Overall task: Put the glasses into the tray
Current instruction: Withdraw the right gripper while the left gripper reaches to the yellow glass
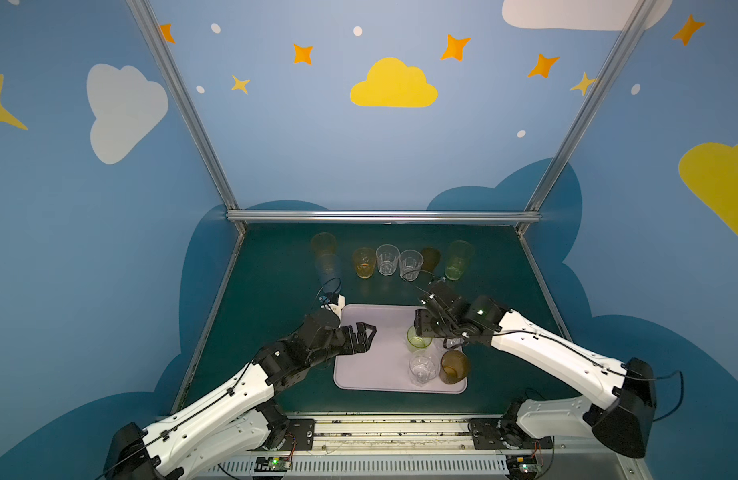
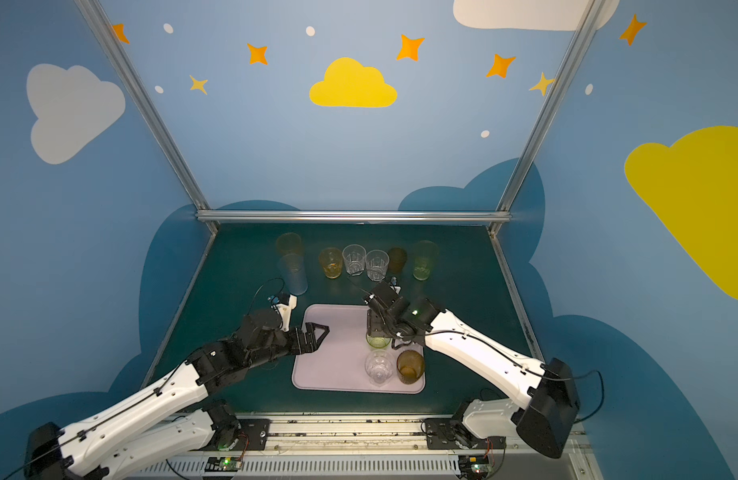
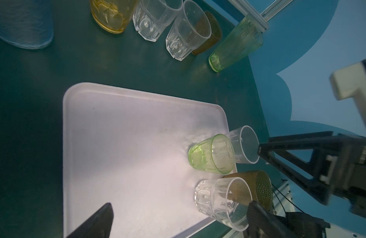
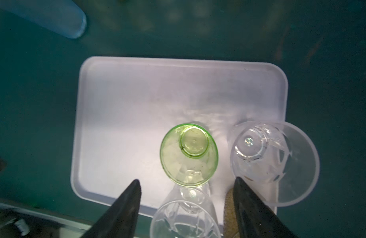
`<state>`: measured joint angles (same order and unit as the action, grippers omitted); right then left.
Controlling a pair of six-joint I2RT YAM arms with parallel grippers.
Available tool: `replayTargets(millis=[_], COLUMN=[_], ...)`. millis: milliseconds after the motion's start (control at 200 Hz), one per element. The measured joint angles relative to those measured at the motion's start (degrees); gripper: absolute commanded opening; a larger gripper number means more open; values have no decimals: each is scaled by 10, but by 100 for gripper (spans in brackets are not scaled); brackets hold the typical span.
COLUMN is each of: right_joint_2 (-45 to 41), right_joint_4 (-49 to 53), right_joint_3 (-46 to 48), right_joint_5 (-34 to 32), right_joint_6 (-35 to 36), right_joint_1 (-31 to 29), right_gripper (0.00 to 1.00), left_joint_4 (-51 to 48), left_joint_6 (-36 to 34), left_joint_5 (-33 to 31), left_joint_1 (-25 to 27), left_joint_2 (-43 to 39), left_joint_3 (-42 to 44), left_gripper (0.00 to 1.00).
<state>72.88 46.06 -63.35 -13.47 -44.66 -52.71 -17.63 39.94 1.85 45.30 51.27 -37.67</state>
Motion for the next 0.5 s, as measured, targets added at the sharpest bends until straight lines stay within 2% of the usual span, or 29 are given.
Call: replayTargets(millis=[235,501], right_joint_2=[-66,-119], right_joint_4=[-43,-97], right_joint_3=[50,133], right_joint_5=[47,96], right_joint_6=[12,14], right_joint_1=[0,1], right_gripper=[81,81], left_joint_4=[-14,-35], left_joint_6=[-18,-50], left_joint_5=[-22,-57], left_joint_1=[-30,-68], left_joint_2=[80,217], left_joint_3=[-68,-195], left_gripper=[100,100])
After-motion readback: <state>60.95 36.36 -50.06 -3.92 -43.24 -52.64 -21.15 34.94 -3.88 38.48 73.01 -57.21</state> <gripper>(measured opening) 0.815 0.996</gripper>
